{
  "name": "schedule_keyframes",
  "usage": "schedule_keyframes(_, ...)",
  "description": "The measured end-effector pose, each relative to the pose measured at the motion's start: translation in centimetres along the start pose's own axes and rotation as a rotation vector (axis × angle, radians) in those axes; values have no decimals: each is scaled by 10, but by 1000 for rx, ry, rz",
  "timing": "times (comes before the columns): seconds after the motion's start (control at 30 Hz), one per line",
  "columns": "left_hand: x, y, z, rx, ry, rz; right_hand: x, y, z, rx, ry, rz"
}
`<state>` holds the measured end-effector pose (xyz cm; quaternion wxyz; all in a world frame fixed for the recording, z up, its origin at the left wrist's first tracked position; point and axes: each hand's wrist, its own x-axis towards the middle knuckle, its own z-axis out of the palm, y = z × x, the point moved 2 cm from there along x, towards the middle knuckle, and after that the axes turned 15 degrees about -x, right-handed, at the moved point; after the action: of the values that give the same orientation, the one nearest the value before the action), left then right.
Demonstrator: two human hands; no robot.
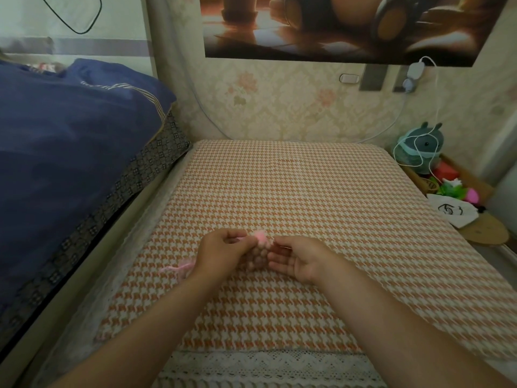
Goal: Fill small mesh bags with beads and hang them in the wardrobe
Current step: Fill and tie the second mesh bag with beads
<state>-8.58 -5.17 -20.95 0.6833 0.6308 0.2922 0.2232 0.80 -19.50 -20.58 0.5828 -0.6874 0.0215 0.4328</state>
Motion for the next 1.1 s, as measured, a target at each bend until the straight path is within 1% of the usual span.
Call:
schedule_keyframes(0.07, 1, -5, 2, -116, -3, -113, 1, 0, 0, -53, 15, -32)
schedule_keyframes(0.13, 0, -8, 4, -103, -9, -133, 0, -1, -2, -101, 31, -67)
schedule_keyframes(0.17, 1, -10, 4, -25, -2, -89, 0, -2, -3, -121, 46, -86)
schedule_keyframes(0.27, 1, -6, 4, 343, 22, 137, -3, -2, -6, -220, 105, -170)
schedule_keyframes(0.3, -1, -4, 4, 417, 21, 200, -5, -2, -6, -269, 133, -211)
schedule_keyframes(0.4, -1, -3, 6, 478, 15, 287, -9, -3, -4, -429, 239, -366)
schedule_keyframes(0.5, -2, -4, 6, 476, -12, 320, -9, -2, 0, -688, 343, -551)
schedule_keyframes(0.57, -4, -5, 5, 469, -38, 335, -8, 2, 5, -809, 358, -652)
schedule_keyframes(0.63, -6, -6, 3, 449, -47, 339, -7, 5, 7, -942, 389, -723)
schedule_keyframes(0.7, -7, -7, 1, 423, -40, 344, -6, 5, 8, -1052, 438, -753)
schedule_keyframes(0.9, -15, -8, 2, 391, -81, 407, -5, 4, 10, -1084, 449, -760)
schedule_keyframes(1.1, -9, -9, 9, 273, -75, 367, -2, 5, 11, -1073, 464, -771)
